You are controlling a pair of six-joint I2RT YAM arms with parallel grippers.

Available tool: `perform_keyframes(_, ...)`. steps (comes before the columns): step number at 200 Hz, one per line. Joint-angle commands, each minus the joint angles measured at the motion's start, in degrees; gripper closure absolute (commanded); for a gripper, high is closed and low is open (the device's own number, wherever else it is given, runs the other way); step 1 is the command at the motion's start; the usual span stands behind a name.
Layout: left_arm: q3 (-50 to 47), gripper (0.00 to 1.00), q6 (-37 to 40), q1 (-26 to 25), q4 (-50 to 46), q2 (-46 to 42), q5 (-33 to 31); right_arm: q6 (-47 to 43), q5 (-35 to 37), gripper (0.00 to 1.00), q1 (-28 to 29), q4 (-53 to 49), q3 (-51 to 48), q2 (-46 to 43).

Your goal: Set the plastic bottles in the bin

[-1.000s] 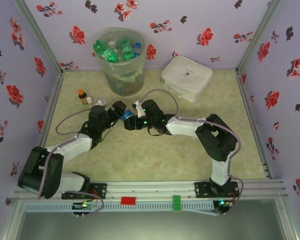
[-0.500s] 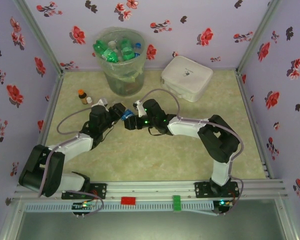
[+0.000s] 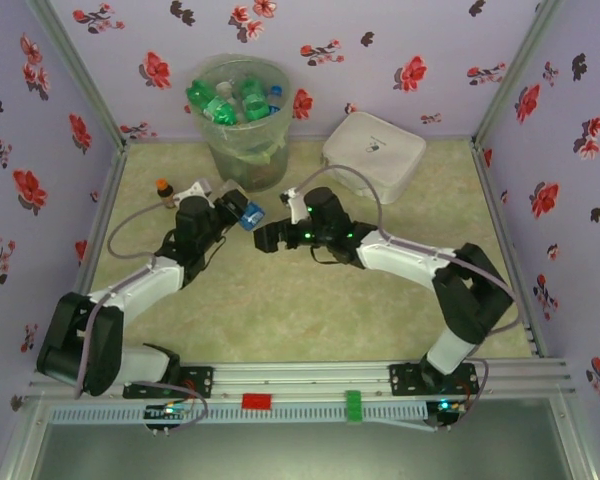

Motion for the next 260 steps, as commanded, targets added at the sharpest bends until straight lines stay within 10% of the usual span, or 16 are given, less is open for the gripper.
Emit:
perform_keyframes(1,5.8,0.65,7.2,0.6,-4.4,-2.8,-1.8,-3.7,6.7,0.00,-1.4,-6.1,-2.1,-3.7)
perform_keyframes(79,31.8,0.65,22.3,1.8,-21.3,3.4,4.4,-6.6,35.4,0.00,-2.3,-17.2,-8.1,-14.6)
perform_keyframes(209,97.3,0.65,29.5,5.6,-37.4,46.3,14.6,-4.2,37.2,0.00,-2.4,-15.0,-13.3,-22.3)
perform_keyframes(260,106.6,0.65,33.0,5.6,-39.5,56.1,10.2,-5.3,38.0,0.00,-2.4,-14.6,-13.9,-23.8)
